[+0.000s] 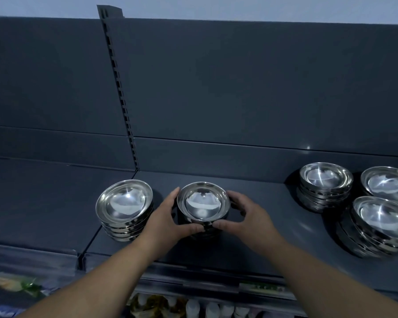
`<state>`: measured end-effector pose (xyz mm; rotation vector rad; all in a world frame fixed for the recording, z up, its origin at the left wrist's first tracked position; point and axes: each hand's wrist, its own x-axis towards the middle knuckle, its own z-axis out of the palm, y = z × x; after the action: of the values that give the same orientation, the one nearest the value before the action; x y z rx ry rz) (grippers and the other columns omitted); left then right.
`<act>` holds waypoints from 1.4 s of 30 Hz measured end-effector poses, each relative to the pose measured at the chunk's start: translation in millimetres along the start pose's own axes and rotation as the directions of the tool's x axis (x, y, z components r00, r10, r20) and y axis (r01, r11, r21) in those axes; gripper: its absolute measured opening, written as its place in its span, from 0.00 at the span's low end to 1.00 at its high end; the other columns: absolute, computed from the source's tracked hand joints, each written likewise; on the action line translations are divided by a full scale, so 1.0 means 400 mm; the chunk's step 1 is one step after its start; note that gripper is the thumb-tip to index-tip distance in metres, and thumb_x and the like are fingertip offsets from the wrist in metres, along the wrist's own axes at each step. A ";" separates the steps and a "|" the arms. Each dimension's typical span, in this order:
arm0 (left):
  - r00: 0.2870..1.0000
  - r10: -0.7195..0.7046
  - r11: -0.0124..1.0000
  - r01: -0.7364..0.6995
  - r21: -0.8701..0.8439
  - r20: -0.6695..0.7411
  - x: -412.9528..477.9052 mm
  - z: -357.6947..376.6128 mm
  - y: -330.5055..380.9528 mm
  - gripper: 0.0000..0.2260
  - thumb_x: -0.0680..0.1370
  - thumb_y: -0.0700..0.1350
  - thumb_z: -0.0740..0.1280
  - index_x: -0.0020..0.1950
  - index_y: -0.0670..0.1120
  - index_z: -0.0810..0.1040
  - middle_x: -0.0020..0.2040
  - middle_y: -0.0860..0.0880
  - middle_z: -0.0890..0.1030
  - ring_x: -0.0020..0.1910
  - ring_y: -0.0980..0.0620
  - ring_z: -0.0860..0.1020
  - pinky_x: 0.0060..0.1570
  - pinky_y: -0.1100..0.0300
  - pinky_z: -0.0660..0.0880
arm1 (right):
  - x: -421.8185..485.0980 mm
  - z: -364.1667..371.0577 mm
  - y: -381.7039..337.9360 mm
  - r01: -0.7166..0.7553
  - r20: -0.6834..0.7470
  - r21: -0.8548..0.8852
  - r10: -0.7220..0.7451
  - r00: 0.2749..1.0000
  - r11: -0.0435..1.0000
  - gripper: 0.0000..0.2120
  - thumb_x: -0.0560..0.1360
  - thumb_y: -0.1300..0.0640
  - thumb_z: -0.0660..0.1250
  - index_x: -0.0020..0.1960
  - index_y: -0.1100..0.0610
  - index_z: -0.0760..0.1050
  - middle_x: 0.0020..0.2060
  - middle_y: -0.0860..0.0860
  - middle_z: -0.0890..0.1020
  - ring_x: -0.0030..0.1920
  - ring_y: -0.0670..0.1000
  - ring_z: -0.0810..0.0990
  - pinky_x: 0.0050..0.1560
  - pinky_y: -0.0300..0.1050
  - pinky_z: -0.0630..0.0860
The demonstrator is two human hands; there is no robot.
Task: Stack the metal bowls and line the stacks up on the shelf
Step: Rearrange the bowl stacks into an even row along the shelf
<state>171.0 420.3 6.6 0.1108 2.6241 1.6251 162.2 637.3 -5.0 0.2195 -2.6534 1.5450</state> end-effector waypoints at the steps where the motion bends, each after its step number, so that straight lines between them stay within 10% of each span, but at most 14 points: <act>1: 1.000 0.003 1.000 -0.003 -0.006 -0.003 0.001 0.000 0.003 0.48 0.63 0.44 0.81 0.77 0.52 0.57 0.64 0.58 0.73 0.64 0.61 0.70 0.58 0.70 0.65 | 0.001 0.000 0.001 0.001 -0.009 0.012 -0.001 1.000 1.000 0.33 0.59 0.50 0.82 0.58 0.35 0.71 0.57 0.36 0.80 0.61 0.39 0.76 0.59 0.28 0.69; 28: 0.999 0.039 0.998 -0.039 0.042 0.009 0.013 0.003 -0.028 0.51 0.61 0.48 0.82 0.77 0.55 0.55 0.70 0.58 0.69 0.69 0.60 0.67 0.68 0.65 0.63 | -0.008 0.011 0.026 0.026 -0.038 0.001 -0.026 0.999 1.000 0.40 0.57 0.50 0.83 0.61 0.33 0.67 0.58 0.32 0.77 0.61 0.36 0.75 0.56 0.22 0.67; 35: 0.997 -0.029 0.999 0.032 -0.039 0.078 -0.002 0.025 -0.056 0.49 0.63 0.41 0.81 0.76 0.53 0.56 0.63 0.60 0.72 0.63 0.62 0.72 0.50 0.81 0.67 | -0.016 0.026 0.049 -0.102 0.107 -0.043 0.106 0.989 0.994 0.50 0.58 0.54 0.83 0.73 0.44 0.61 0.64 0.40 0.74 0.63 0.43 0.75 0.65 0.43 0.73; 42: 1.000 0.011 0.999 -0.009 -0.042 0.026 -0.030 0.037 -0.087 0.42 0.64 0.40 0.80 0.70 0.59 0.61 0.54 0.68 0.72 0.48 0.83 0.69 0.45 0.85 0.65 | -0.052 0.041 0.051 -0.110 0.051 -0.057 0.113 0.992 0.992 0.41 0.60 0.58 0.82 0.66 0.42 0.65 0.55 0.38 0.76 0.51 0.32 0.75 0.46 0.19 0.69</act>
<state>183.2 417.0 -31.0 0.1425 2.5730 1.6690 179.8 634.7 -33.3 0.1129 -2.7903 1.5154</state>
